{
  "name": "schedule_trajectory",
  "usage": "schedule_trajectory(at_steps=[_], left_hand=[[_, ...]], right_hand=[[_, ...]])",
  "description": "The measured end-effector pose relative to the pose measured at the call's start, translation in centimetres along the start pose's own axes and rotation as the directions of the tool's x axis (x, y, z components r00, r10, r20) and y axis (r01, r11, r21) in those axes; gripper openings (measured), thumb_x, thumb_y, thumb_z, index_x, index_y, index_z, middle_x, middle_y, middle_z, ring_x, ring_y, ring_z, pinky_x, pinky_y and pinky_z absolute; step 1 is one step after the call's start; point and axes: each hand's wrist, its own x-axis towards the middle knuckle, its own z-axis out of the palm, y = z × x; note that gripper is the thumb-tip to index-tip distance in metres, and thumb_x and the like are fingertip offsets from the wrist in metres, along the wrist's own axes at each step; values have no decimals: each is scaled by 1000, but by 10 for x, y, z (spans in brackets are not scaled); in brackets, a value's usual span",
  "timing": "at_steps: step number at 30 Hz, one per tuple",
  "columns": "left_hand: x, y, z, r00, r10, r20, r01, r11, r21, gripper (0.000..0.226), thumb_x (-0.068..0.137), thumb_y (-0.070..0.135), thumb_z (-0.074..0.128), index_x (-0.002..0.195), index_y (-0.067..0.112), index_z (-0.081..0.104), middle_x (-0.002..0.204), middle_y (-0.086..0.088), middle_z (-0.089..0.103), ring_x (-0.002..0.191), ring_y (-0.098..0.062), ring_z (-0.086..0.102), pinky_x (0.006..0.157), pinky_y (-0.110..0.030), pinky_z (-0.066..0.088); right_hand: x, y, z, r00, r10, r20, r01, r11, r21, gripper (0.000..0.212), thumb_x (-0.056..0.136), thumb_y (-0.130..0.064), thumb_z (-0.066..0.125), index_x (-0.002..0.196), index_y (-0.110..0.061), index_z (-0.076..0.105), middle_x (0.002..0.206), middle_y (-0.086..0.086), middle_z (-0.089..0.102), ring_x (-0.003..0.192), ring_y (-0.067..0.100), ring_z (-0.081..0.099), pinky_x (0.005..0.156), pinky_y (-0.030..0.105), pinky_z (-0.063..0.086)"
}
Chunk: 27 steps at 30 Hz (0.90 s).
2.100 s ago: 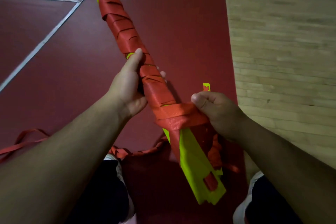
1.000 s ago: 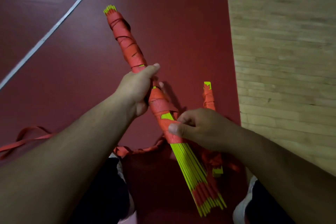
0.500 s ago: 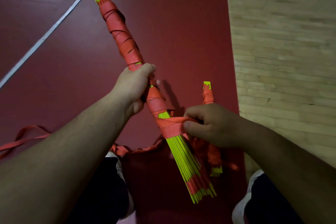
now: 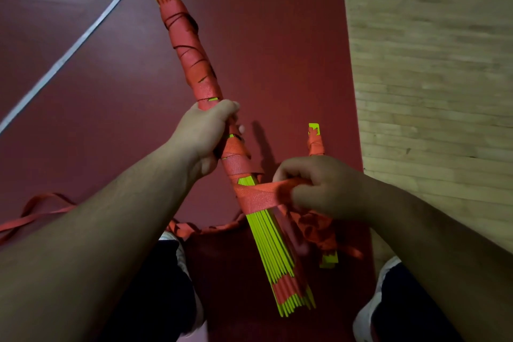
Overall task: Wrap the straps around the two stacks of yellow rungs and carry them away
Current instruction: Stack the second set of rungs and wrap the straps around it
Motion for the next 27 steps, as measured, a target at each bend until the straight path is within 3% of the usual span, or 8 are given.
schedule_trajectory(at_steps=[3,8,14,18,21,23,25,27], left_hand=[[-1,0,0,999,-34,-5,34,999,-20,11,93,12,63,98,12,53,80,-8,56,55,-18,61,46,-32,53],[-1,5,-2,981,-126,146,158,961,-227,9,92,16,56,101,12,55,78,-5,59,63,-17,64,60,-32,58],[-8,12,-5,955,-68,289,196,875,-443,32,87,15,48,119,16,54,79,-8,56,69,-20,60,70,-34,53],[-10,14,-5,956,-33,293,175,863,-474,36,89,22,50,124,15,56,72,-10,53,70,-21,56,68,-34,52],[-11,11,-2,965,-60,256,186,845,-501,48,94,50,56,128,16,59,68,-7,57,66,-17,58,62,-32,54],[-13,11,1,974,-64,218,174,828,-533,63,90,69,53,115,12,63,67,-7,60,63,-14,61,61,-31,57],[-14,11,4,985,-34,171,125,821,-557,70,87,75,46,91,7,62,67,-6,63,62,-14,65,65,-30,60],[-13,9,5,990,-4,138,83,820,-567,72,89,75,42,83,5,62,72,-6,66,67,-15,69,67,-31,61]], right_hand=[[-1,-3,0,999,-41,-21,39,996,-84,16,84,-31,78,91,-21,66,71,-10,62,65,-3,58,57,13,41],[2,0,-2,988,20,-156,12,979,201,24,82,-43,68,74,-21,68,54,-13,57,52,-3,51,53,16,40],[9,7,12,942,50,-331,34,969,244,38,76,-57,59,66,-20,60,51,-14,50,49,-1,45,51,18,35],[8,3,19,970,109,-217,-4,901,434,44,78,-56,54,83,-15,67,61,-16,60,59,-2,54,61,15,43],[5,2,25,992,126,-27,-69,699,712,56,82,-53,53,93,0,69,90,12,72,81,24,65,79,35,50],[2,-2,26,995,73,72,-100,547,831,60,85,-48,50,98,6,71,99,25,73,84,30,71,77,34,57],[0,-5,26,989,10,146,-131,506,852,67,88,-49,45,102,12,69,104,28,72,82,27,72,68,29,58],[-1,-6,27,980,-43,193,-149,482,863,67,90,-48,42,103,13,68,105,26,72,77,24,72,64,28,58]])
